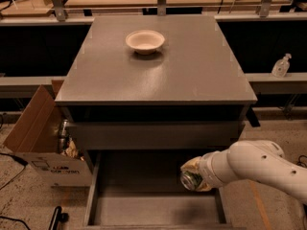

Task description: Pick green can from middle drawer and place on counter

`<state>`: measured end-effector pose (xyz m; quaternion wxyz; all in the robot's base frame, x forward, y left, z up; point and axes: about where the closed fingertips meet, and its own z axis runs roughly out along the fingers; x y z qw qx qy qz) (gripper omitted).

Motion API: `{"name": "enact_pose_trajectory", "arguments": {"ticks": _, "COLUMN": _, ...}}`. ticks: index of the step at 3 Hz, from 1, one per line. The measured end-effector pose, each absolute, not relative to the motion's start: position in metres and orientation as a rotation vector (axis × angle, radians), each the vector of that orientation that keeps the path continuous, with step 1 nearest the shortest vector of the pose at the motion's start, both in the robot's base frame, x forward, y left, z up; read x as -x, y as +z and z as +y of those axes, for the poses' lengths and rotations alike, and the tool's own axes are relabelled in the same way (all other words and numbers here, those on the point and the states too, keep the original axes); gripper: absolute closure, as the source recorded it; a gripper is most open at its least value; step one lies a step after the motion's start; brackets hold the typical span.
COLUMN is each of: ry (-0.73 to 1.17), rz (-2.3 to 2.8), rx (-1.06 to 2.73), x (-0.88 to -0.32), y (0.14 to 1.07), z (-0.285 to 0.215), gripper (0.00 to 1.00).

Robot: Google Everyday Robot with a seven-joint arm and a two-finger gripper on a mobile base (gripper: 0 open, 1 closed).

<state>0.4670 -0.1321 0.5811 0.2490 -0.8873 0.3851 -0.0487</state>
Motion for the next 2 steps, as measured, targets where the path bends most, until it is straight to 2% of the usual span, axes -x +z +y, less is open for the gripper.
{"name": "enact_pose_trajectory", "arguments": {"ticks": 1, "ry": -0.156, "rz": 0.978, "rx": 2.328, "x": -0.469, "y": 0.654, "z": -0.146, "gripper": 0.54}}
{"name": "enact_pose_trajectory", "arguments": {"ticks": 2, "ry": -0.223, "rz": 0.841, "rx": 2.340, "x": -0.472, "y": 0.726, "z": -0.163, "gripper": 0.62}}
